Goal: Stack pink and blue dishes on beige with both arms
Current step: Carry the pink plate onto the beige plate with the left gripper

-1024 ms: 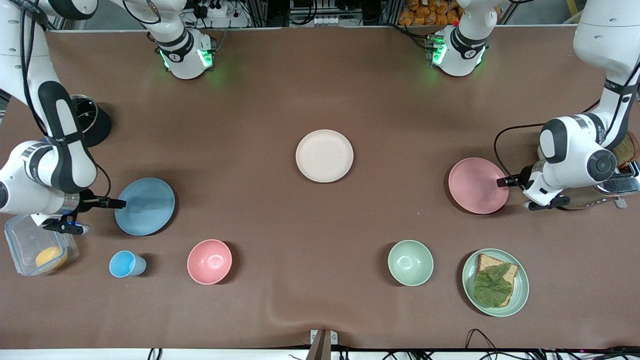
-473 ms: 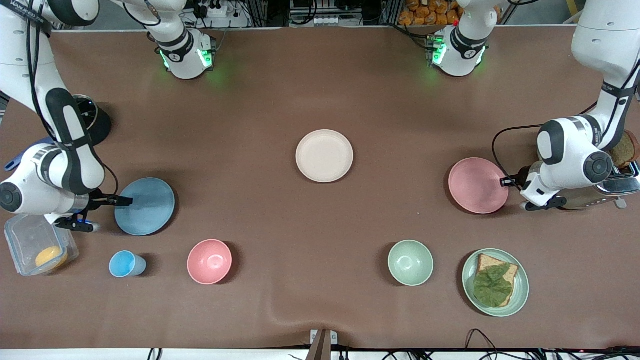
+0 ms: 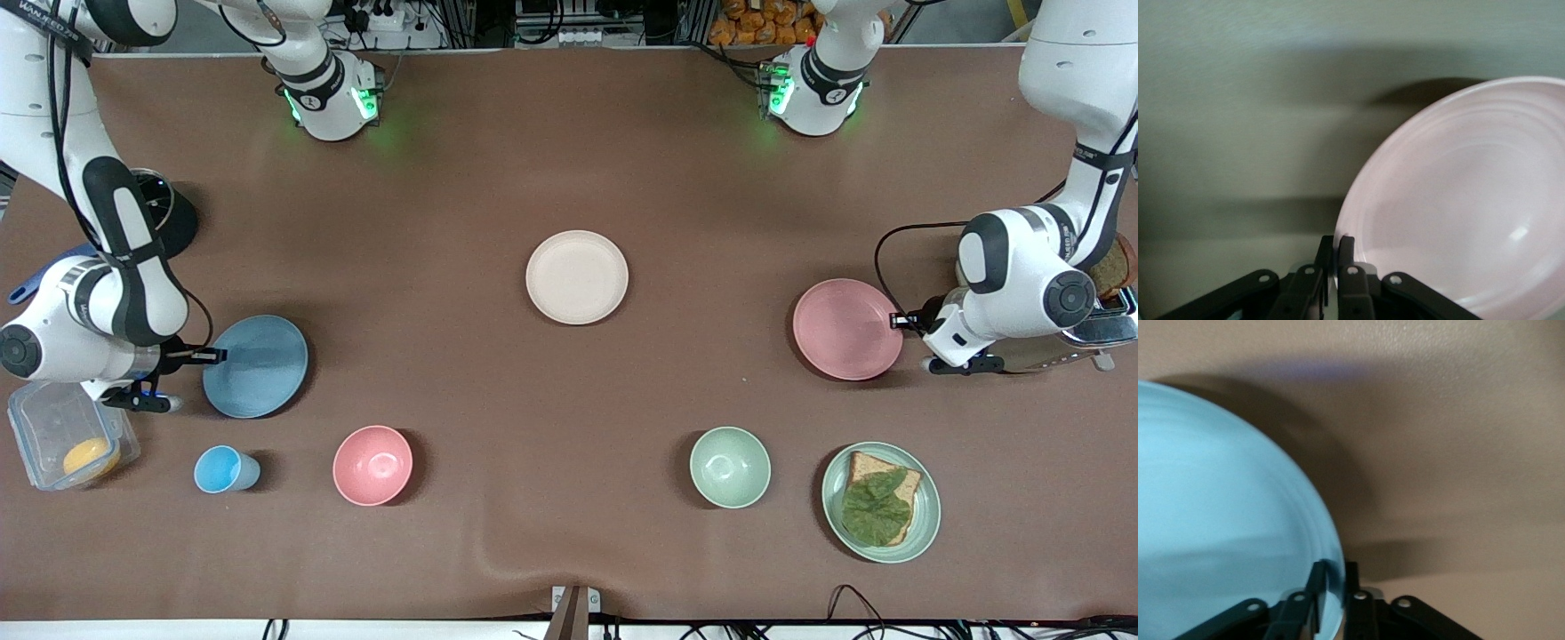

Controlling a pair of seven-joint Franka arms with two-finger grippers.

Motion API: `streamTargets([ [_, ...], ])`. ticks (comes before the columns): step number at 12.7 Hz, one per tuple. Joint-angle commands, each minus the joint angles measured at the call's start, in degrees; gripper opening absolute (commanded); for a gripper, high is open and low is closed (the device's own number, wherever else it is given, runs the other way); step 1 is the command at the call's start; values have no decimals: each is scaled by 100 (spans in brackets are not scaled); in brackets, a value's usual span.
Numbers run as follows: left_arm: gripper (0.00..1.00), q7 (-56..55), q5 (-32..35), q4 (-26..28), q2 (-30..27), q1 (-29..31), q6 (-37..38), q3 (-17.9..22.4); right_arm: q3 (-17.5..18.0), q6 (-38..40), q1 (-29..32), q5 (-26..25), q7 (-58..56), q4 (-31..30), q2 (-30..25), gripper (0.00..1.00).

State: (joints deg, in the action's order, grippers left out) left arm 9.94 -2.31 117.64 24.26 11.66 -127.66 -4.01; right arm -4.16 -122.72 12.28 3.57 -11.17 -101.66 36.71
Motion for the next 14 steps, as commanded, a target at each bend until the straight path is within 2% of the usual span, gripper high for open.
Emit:
streamTargets([
  [1, 0, 736, -436, -328, -307, 64, 819, -187, 55, -41, 46, 91, -131, -73, -32, 0],
  [5, 0, 204, -692, -1067, -308, -14, 1542, -1030, 55, 90, 55, 82, -639, 49, -138, 0],
  [7, 0, -672, -692, -1130, -264, -58, 1552, -1775, 55, 291, 55, 74, -737, 189, -173, 0],
  [9, 0, -1447, -692, -1138, -237, -172, 1525, -2269, 55, 764, 55, 82, -772, 487, -234, 0],
  [12, 0, -2878, -596, -1077, -229, -899, 1447, -2438, 73, 1565, 55, 283, -720, 954, -217, 0],
  [14, 0, -3575, -551, -1068, -150, -1323, 1236, -2438, 64, 2022, 46, 897, -685, 981, -217, 0],
])
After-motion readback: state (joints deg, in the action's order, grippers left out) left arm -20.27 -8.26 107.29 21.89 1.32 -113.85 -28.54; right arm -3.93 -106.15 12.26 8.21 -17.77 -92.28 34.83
